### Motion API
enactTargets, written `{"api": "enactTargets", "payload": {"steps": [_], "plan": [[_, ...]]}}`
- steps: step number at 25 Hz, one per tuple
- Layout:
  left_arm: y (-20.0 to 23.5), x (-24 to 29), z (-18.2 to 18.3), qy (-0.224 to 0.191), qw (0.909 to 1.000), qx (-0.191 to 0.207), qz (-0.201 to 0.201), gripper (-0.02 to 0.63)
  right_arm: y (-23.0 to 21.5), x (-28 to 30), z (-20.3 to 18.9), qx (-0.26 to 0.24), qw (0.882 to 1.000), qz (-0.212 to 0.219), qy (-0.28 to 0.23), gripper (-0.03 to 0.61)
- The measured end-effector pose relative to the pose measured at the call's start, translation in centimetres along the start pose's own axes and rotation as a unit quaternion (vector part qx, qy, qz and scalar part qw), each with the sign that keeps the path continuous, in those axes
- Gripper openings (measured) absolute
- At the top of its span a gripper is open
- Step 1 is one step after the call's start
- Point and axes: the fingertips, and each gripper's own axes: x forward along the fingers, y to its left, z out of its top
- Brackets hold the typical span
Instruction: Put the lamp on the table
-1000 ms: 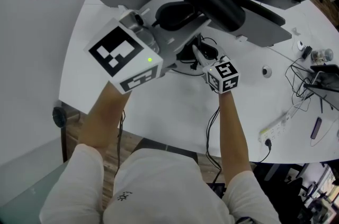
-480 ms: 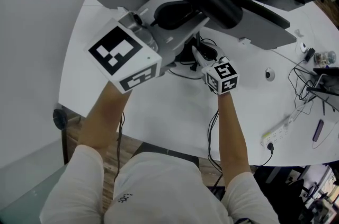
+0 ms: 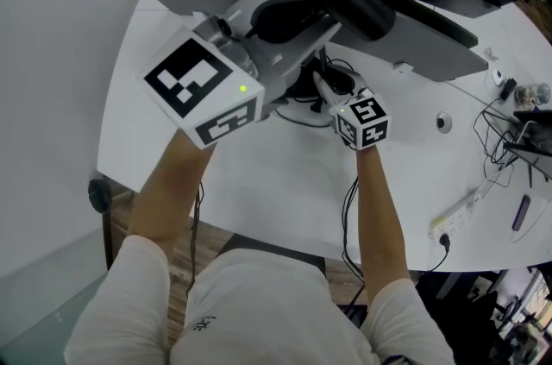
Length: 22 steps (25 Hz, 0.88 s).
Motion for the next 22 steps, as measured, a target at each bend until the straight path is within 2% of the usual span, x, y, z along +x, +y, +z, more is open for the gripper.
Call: {"api": "enactTargets", "payload": {"steps": [22], "plan": [[0.0, 1.4, -1.2, 0.000, 0.9998, -0.010, -0.018, 0.028, -0.7, 0.7, -1.1, 0.001, 1.000, 0.004, 0.011, 0.066]]}}
